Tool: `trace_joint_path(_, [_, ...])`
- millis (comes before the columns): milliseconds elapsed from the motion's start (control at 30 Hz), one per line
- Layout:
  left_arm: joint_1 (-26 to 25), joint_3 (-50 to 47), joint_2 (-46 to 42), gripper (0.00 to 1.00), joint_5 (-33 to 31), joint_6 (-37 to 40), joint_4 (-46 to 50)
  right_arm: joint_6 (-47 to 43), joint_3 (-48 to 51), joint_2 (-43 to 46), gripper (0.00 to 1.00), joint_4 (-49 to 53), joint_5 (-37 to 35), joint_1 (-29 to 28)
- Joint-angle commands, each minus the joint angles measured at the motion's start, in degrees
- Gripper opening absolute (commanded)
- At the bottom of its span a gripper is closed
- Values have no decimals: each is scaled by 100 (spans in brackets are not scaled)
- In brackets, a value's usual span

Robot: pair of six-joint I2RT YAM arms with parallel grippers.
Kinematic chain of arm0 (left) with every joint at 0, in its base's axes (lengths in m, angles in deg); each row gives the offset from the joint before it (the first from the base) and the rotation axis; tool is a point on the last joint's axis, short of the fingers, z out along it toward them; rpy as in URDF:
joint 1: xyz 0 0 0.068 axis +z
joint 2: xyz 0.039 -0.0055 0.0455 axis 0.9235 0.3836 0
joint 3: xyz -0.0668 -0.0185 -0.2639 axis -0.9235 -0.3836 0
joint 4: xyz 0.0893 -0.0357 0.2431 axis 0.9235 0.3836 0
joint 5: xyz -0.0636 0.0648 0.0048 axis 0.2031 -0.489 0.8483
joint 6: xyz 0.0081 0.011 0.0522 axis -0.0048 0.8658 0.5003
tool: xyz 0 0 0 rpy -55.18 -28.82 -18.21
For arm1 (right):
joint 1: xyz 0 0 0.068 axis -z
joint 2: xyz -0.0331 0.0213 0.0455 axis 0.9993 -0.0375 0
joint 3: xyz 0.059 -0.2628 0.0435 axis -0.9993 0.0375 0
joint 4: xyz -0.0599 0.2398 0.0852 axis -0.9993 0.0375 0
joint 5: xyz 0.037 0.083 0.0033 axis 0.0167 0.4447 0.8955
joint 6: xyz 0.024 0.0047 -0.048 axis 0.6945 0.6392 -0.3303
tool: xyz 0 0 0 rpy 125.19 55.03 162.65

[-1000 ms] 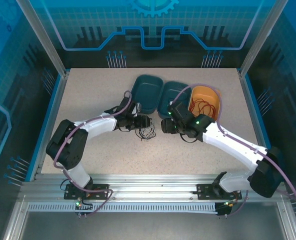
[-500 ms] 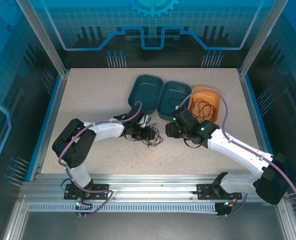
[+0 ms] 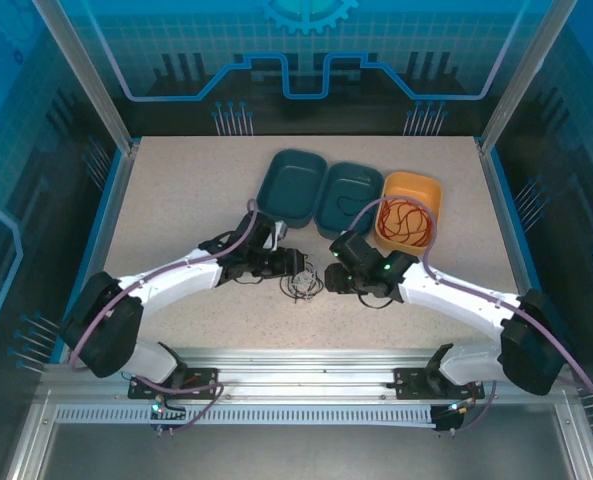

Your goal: Untangle the cables

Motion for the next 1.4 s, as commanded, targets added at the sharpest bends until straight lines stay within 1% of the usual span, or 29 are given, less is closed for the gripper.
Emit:
trace_joint_path(0, [230,-132,-88,54,-459,-205,318,403,-54,-270,37,-136,48,-107])
trace_joint_path(67, [371,-67,73,53,-488,-152,487,449,-123,-428,36,-166,94,-106])
trace_joint_path(133, [459,-24,248,50,-411,-82,557,429,-140,-526,35,-202,150,-105])
trace_joint_path(200, [499,-16,406,47,-342,-19,562,387,-358,-615,35,-191,197,-107])
trace_joint_path(333, [499,-31,665,39,-112,20,411,309,-561,-732,35,-136,166,-107])
trace_joint_path(400, [501,-32,753,39,-17,24,338,268,-654,-770,35,-118,149,-107])
trace_joint_path(733, [494,-91,915,28,-91,172,560,159,-959,-970,35,-68,129,-124])
trace_joint_path(967, [443,-224,1029,29,87,125,448,64,-1215,-1159,35,40,63,-182])
trace_joint_path(1200, [291,-162,1147,32,158,141,438,-27,-1496,-1430,36,87,110,-241])
trace_joint_path(1367, [272,-130,1341,31,117,103,397,-94,-1752,-1682,43,218,41,-282])
